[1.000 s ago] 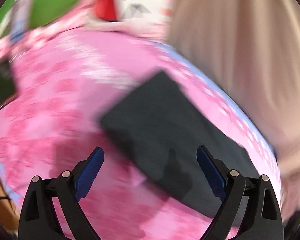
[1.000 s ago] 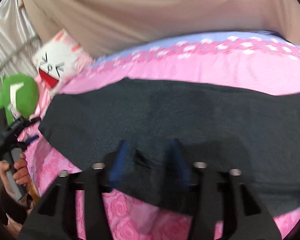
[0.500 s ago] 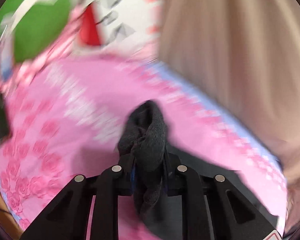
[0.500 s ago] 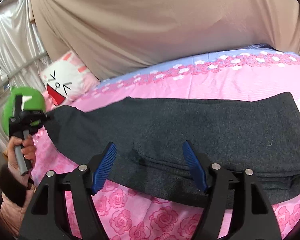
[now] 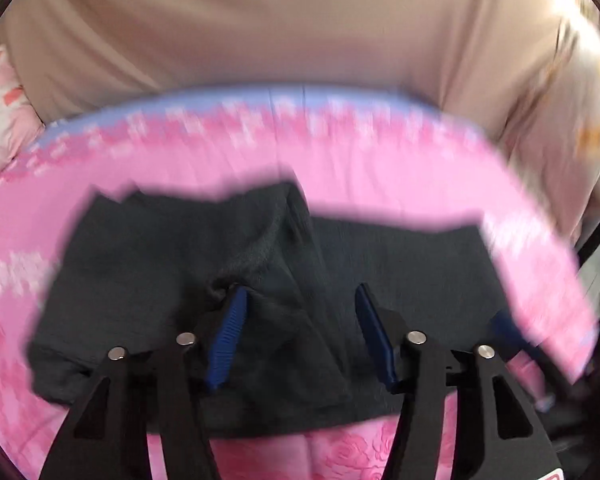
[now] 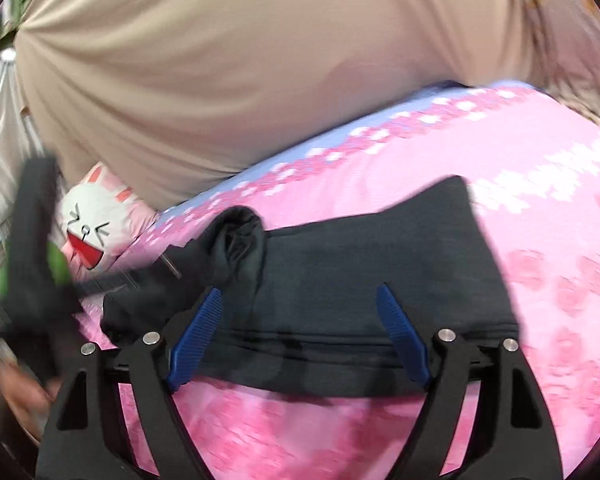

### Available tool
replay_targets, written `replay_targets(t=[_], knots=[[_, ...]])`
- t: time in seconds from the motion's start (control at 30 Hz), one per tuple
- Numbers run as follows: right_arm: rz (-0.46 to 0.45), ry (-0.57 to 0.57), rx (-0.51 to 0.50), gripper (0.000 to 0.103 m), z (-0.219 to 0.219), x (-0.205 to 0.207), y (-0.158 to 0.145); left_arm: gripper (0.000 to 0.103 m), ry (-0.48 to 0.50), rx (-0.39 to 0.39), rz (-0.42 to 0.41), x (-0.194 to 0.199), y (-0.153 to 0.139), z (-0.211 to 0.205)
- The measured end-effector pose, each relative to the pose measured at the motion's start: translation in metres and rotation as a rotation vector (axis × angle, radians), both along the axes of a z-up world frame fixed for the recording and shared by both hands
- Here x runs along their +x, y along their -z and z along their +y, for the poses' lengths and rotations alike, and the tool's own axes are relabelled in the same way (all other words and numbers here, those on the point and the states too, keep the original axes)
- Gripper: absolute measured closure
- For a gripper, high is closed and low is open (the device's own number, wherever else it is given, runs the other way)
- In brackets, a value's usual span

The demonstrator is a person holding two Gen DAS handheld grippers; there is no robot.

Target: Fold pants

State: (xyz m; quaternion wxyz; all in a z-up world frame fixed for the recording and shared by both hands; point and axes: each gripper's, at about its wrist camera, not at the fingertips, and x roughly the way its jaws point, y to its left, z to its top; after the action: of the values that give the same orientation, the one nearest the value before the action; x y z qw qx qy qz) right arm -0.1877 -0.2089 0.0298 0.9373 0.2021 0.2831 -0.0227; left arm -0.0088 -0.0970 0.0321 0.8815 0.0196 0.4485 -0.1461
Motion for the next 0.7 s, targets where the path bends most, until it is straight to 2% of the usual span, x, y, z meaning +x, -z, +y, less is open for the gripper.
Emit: replay_targets(t=[0.03,0.07,0.13,0.2,0.27,0.33,0.43,0.53,0.63,0.67,0.7], knots=[[0.008,0.009,0.018,0.024,-0.007,-0.002,0.002,0.042,0.005,0.058,-0.045,-0.013,0.003,-0.010],[0.011,0.012,0.035,0.024,-0.011,-0.003,0.003,0.031,0.011,0.093,-0.095,-0.021,0.001,-0.014],[0.007,0.004,0.076,0.024,-0.018,-0.003,0.003,0.015,0.015,0.140,-0.212,-0.042,-0.017,-0.010],[0.021,-0.018,0.056,0.023,-0.012,0.004,0.001,0.015,-0.014,0.153,-0.290,-0.055,-0.036,0.002],[0.033,-0.063,0.034,0.023,0.000,0.013,-0.001,0.015,-0.069,0.149,-0.327,-0.052,-0.052,0.035],[0.051,-0.143,0.083,0.023,0.016,0.029,-0.002,0.011,-0.164,0.152,-0.327,-0.054,-0.062,0.070],[0.109,-0.245,0.196,0.023,0.036,0.062,0.004,0.011,-0.305,0.128,-0.267,-0.050,-0.060,0.128],[0.205,-0.272,0.180,0.023,0.055,0.091,0.021,0.011,-0.421,0.055,-0.196,-0.048,-0.049,0.186],[0.268,-0.290,0.181,0.022,0.075,0.110,0.036,0.011,-0.487,0.029,-0.164,-0.057,-0.039,0.224],[0.253,-0.283,0.142,0.027,0.085,0.113,0.036,0.011,-0.498,0.028,-0.161,-0.060,-0.037,0.233],[0.248,-0.292,0.108,0.042,0.093,0.115,0.035,0.011,-0.503,0.028,-0.160,-0.061,-0.035,0.238]])
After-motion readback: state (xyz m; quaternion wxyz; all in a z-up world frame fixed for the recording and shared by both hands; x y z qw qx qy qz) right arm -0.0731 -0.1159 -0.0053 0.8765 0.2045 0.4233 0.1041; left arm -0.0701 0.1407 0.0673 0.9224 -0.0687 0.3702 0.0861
